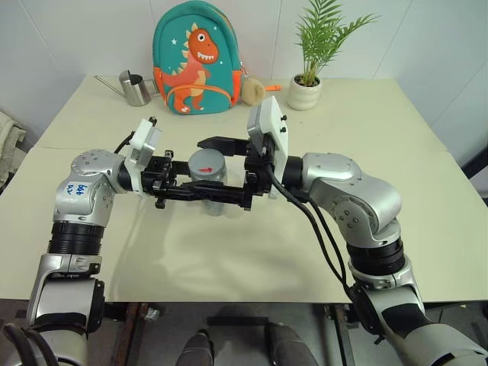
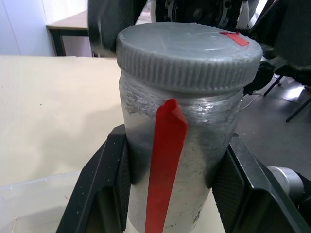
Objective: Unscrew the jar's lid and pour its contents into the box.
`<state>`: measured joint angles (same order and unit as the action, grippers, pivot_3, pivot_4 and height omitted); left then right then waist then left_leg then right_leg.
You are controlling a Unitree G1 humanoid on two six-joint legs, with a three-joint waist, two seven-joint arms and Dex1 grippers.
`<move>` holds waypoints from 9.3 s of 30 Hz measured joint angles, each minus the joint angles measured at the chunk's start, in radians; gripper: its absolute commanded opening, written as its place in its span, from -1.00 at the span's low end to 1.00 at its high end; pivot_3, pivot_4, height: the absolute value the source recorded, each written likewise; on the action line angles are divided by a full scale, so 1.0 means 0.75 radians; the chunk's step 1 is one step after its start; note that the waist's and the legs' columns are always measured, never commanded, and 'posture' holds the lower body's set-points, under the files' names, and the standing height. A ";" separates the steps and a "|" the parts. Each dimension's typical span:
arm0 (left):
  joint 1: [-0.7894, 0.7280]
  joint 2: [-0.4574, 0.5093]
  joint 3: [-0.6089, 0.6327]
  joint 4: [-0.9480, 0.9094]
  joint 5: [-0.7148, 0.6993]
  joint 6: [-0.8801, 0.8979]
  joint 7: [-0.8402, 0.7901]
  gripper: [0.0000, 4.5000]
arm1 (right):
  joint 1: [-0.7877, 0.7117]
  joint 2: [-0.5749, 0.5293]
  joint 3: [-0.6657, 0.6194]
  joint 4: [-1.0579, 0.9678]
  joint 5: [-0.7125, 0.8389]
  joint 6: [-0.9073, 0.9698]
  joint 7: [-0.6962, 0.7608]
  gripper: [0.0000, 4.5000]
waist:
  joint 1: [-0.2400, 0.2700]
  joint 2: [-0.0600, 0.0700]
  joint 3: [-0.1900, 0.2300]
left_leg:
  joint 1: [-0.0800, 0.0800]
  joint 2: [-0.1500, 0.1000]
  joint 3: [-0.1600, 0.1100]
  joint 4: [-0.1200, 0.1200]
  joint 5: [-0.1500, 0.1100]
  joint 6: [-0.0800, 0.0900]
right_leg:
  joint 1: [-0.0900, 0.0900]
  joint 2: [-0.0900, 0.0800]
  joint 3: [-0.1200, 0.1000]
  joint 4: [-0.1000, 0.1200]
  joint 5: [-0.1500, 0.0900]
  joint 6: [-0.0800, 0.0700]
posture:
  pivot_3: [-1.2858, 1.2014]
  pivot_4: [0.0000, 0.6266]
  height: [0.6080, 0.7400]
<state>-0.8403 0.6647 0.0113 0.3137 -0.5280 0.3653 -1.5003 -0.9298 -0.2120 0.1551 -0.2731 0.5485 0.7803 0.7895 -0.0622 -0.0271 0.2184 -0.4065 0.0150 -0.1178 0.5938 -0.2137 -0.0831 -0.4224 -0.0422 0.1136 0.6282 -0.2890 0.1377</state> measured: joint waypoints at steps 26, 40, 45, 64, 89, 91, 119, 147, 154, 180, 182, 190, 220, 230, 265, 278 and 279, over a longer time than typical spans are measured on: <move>0.030 0.019 -0.009 -0.079 0.004 0.027 0.003 -0.17 | -0.084 0.049 0.063 0.209 -0.100 -0.135 -0.010 0.98 | -0.001 0.000 0.000 | -0.001 0.000 0.000 -0.001 0.000 0.000 | -0.001 0.000 0.000 0.001 0.000 -0.001 | 0.03 -0.52 1.00; 0.032 0.033 -0.016 -0.091 0.025 0.027 0.020 -0.17 | -0.029 -0.096 0.048 0.076 -0.072 -0.045 -0.011 0.98 | 0.000 0.000 0.000 | -0.001 0.000 0.000 -0.001 0.000 0.000 | -0.002 0.000 0.000 0.001 0.000 -0.001 | 0.03 -0.52 1.00; 0.033 0.038 -0.015 -0.086 0.028 0.027 0.022 -0.17 | -0.014 -0.163 0.037 0.025 -0.043 -0.014 -0.013 0.98 | 0.000 0.000 0.000 | -0.001 0.000 0.000 -0.001 0.000 0.000 | -0.002 0.000 0.000 0.001 -0.001 -0.001 | 0.03 -0.52 1.00; 0.036 0.056 -0.010 -0.059 0.028 0.019 0.019 -0.17 | 0.066 -0.336 -0.093 -0.175 0.093 0.169 -0.077 0.98 | 0.004 0.000 0.000 | -0.002 0.000 0.000 -0.001 0.000 0.000 | -0.003 0.000 0.000 0.001 -0.001 -0.001 | 0.03 -0.52 1.00; 0.019 -0.038 -0.025 -0.054 0.027 0.038 0.009 -0.17 | -0.068 -0.036 0.094 0.126 0.008 -0.002 -0.048 0.98 | 0.001 0.000 0.000 | -0.002 0.000 0.001 0.000 0.000 0.000 | -0.004 0.001 0.000 0.004 -0.001 -0.002 | 0.03 -0.52 1.00; 0.019 -0.038 -0.025 -0.054 0.027 0.038 0.010 -0.17 | -0.079 -0.034 0.095 0.152 -0.003 -0.018 -0.038 0.98 | 0.000 0.000 0.000 | -0.002 0.001 0.000 0.000 0.000 0.000 | -0.005 0.001 0.000 0.005 -0.001 -0.002 | 0.03 -0.52 1.00; 0.019 -0.038 -0.030 -0.083 0.031 0.044 0.032 -0.17 | -0.049 -0.160 0.062 0.072 -0.026 0.013 -0.029 0.98 | 0.001 0.000 0.000 | -0.002 0.001 0.000 0.000 0.001 0.000 | -0.005 0.001 0.000 0.007 -0.001 -0.002 | 0.03 -0.52 1.00; 0.015 -0.024 -0.026 -0.032 0.045 0.010 0.015 -0.17 | 0.070 -0.407 -0.081 -0.164 0.092 0.214 -0.087 0.98 | 0.006 0.000 0.000 | -0.002 0.000 0.001 0.001 0.001 0.000 | -0.005 0.001 0.000 0.006 -0.002 -0.002 | 0.03 -0.52 1.00; 0.015 -0.024 -0.026 -0.030 0.051 0.003 0.005 -0.17 | 0.091 -0.455 -0.133 -0.224 0.160 0.258 -0.087 0.98 | 0.003 0.000 0.000 | -0.002 0.001 0.001 0.001 0.001 0.000 | -0.005 0.001 0.001 0.007 -0.002 -0.003 | 0.03 -0.52 1.00; -0.016 -0.053 -0.029 0.001 0.057 -0.036 0.002 -0.17 | -0.056 -0.144 -0.028 0.064 0.165 0.099 -0.029 0.98 | 0.002 0.000 0.000 | -0.002 0.000 0.000 0.001 0.001 0.000 | -0.006 0.001 0.000 0.010 -0.002 -0.003 | 0.03 -0.52 1.00; -0.016 -0.053 -0.029 -0.001 0.057 -0.034 0.002 -0.17 | -0.063 -0.134 -0.010 0.076 0.154 0.083 -0.015 0.98 | 0.001 0.000 0.000 | -0.002 0.001 0.000 0.001 0.001 0.000 | -0.006 0.001 0.000 0.010 -0.002 -0.003 | 0.03 -0.52 1.00; -0.016 -0.058 -0.029 -0.033 0.057 -0.024 0.004 -0.17 | -0.087 -0.084 0.030 0.156 0.099 0.019 0.022 0.98 | 0.000 0.000 0.000 | -0.001 0.001 0.000 0.001 0.001 0.000 | -0.006 0.001 0.000 0.011 -0.002 -0.003 | 0.03 -0.52 1.00; -0.009 -0.060 -0.020 -0.044 0.057 0.004 0.022 -0.17 | -0.107 -0.060 0.043 0.292 -0.013 -0.079 0.096 0.98 | -0.001 0.000 0.000 | -0.001 0.001 0.000 0.001 0.001 0.000 | -0.006 0.001 0.000 0.012 -0.002 -0.003 | 0.03 -0.52 1.00; -0.004 -0.060 -0.020 -0.047 0.057 0.005 0.031 -0.17 | -0.080 -0.148 0.030 0.215 0.010 -0.043 0.103 0.98 | -0.001 0.000 0.000 | -0.001 0.001 0.000 0.001 0.001 0.000 | -0.006 0.001 0.000 0.012 -0.002 -0.003 | 0.03 -0.52 1.00; -0.004 -0.060 -0.020 -0.045 0.057 0.000 0.029 -0.17 | -0.020 -0.251 -0.005 0.057 0.040 0.045 0.093 0.98 | 0.001 0.000 0.000 | -0.001 0.000 0.000 0.001 0.001 0.000 | -0.006 0.001 0.001 0.012 -0.003 -0.003 | 0.03 -0.52 1.00; -0.005 -0.060 -0.020 -0.039 0.057 -0.009 0.028 -0.17 | -0.011 -0.280 -0.010 0.052 0.041 0.048 0.085 0.98 | 0.002 0.000 0.000 | -0.001 0.000 0.000 0.001 0.001 0.000 | -0.006 0.001 0.001 0.012 -0.003 -0.003 | 0.03 -0.52 1.00; -0.005 -0.060 -0.020 -0.038 0.057 -0.009 0.029 -0.17 | -0.005 -0.281 -0.010 0.052 0.042 0.049 0.083 0.98 | 0.002 0.000 0.000 | -0.001 0.000 0.000 0.001 0.001 0.000 | -0.006 0.001 0.001 0.012 -0.003 -0.003 | 0.03 -0.52 1.00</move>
<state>-0.8438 0.6195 -0.0039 0.2851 -0.4849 0.3587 -1.4789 -0.9339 -0.4226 0.1475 -0.2342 0.5798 0.8171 0.8522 -0.0609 -0.0271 0.2185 -0.4075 0.0153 -0.1176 0.5949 -0.2128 -0.0834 -0.4272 -0.0413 0.1140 0.6372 -0.2909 0.1351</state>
